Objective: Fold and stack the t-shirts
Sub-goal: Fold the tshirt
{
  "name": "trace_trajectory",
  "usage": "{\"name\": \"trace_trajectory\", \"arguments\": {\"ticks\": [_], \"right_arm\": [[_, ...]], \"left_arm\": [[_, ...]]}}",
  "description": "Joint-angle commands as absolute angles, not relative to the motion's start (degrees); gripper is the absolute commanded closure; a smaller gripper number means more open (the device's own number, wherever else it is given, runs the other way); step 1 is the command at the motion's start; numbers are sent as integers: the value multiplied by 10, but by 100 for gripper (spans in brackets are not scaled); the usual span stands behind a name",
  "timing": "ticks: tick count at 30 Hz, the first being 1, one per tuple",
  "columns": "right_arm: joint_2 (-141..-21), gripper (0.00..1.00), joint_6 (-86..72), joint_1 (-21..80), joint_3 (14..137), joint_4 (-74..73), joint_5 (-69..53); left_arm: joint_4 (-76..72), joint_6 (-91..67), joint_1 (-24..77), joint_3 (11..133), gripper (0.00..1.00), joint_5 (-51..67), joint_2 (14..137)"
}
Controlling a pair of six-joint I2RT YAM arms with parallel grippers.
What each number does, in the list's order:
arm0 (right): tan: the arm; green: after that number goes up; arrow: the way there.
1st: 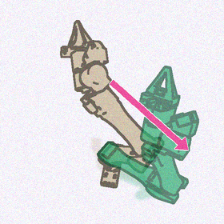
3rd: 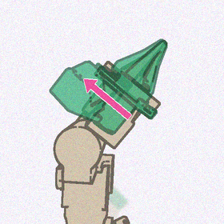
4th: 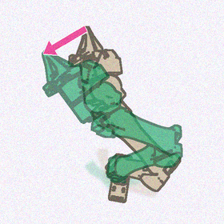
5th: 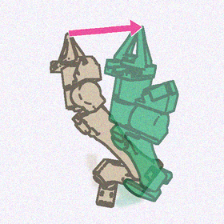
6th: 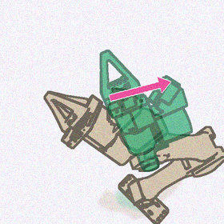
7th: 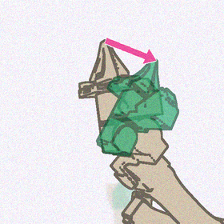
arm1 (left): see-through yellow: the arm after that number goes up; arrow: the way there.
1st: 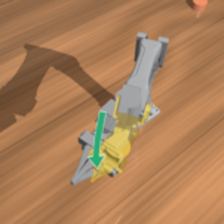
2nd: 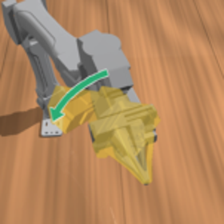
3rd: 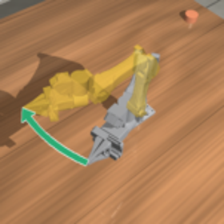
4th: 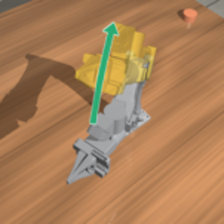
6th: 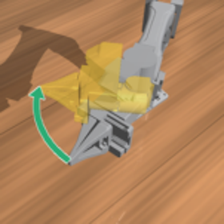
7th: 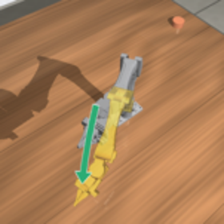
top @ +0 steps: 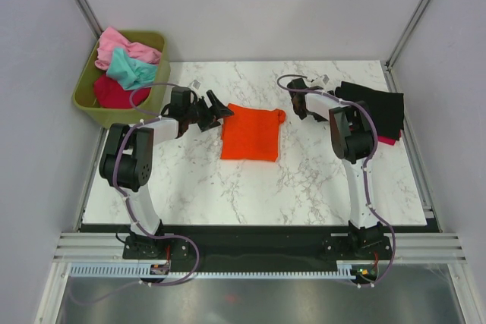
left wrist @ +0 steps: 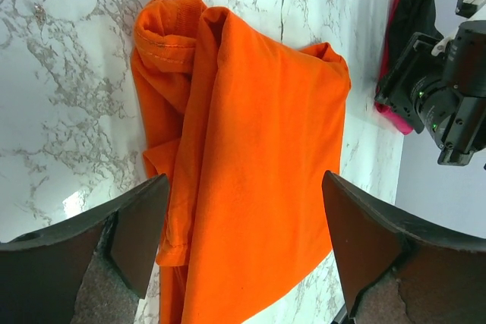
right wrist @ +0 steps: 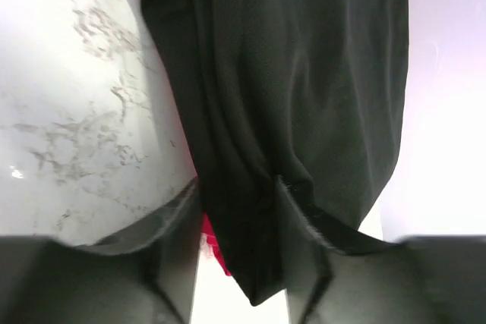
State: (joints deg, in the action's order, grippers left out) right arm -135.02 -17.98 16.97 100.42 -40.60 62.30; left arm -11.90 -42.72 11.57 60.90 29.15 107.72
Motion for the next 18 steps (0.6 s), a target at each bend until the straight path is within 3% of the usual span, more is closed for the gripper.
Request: {"name": "trace_trajectory", "arguments": {"ticks": [1,2,3,6,7,15,18], "right_arm": [[-1362,53,-196,167,1019,-439,652],[-1364,57,-199,167,1018,-442,651],[-1365,70,-202,166,1014,-448,651],[-1356,94,-216,172,1005,-461,642],[-1349,98,-223,177,999,-461,639],[-1271,96,-247,275,931,-463,642],[-1241,92,-260,304,893,-466,615]], "left_arm": [[-141,-405,112,616,11,304,1061],[-140,-405,112,617,12,305,1061],[-140,-405,112,617,12,306,1061],[-139,-405,111,618,12,309,1062],[-140,-404,111,617,12,309,1061],[-139,-408,111,621,13,316,1067],[-139,-408,111,619,12,316,1067]]}}
